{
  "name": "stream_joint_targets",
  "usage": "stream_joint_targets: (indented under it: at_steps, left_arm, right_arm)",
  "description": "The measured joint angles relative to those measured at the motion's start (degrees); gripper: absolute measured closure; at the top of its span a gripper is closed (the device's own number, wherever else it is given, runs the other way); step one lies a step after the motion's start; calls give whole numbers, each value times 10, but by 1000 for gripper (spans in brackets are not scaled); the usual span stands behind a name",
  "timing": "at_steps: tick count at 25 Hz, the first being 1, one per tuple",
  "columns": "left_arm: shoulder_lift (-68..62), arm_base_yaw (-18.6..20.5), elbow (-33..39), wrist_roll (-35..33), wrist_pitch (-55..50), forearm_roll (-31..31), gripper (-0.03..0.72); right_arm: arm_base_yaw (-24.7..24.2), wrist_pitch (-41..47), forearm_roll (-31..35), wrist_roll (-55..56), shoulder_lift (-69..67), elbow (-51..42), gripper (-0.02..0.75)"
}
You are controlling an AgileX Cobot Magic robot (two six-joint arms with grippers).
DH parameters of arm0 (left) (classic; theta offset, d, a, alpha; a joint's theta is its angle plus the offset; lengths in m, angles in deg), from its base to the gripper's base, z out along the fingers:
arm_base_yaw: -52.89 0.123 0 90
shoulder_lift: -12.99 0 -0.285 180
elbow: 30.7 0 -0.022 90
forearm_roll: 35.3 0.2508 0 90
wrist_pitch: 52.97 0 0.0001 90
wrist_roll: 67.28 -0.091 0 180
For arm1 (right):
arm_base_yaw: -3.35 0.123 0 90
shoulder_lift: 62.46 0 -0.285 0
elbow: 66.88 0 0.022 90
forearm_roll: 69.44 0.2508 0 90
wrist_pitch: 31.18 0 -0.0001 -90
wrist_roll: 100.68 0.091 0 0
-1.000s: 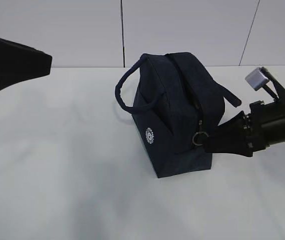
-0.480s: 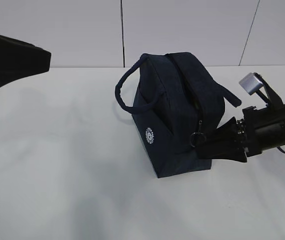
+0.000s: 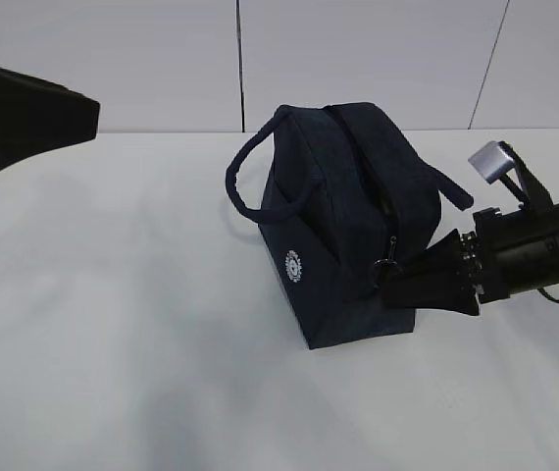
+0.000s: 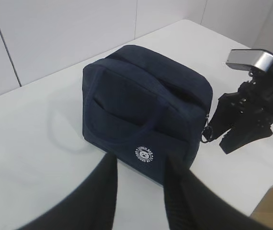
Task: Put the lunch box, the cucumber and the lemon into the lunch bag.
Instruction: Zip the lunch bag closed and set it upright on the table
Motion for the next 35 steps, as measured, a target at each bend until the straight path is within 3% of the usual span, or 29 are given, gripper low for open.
stream_joint_targets:
  at_steps: [14, 30, 35]
  left_arm:
    - [0, 0, 0, 0, 0, 0, 449]
    - [0, 0, 0, 0, 0, 0, 450]
    - [0, 0, 0, 0, 0, 0, 449]
  right_arm:
    - [13, 0, 46, -3, -14, 0, 377]
    - [13, -21, 48, 2, -14, 0, 716]
    - [13, -22, 49, 15, -14, 0, 731]
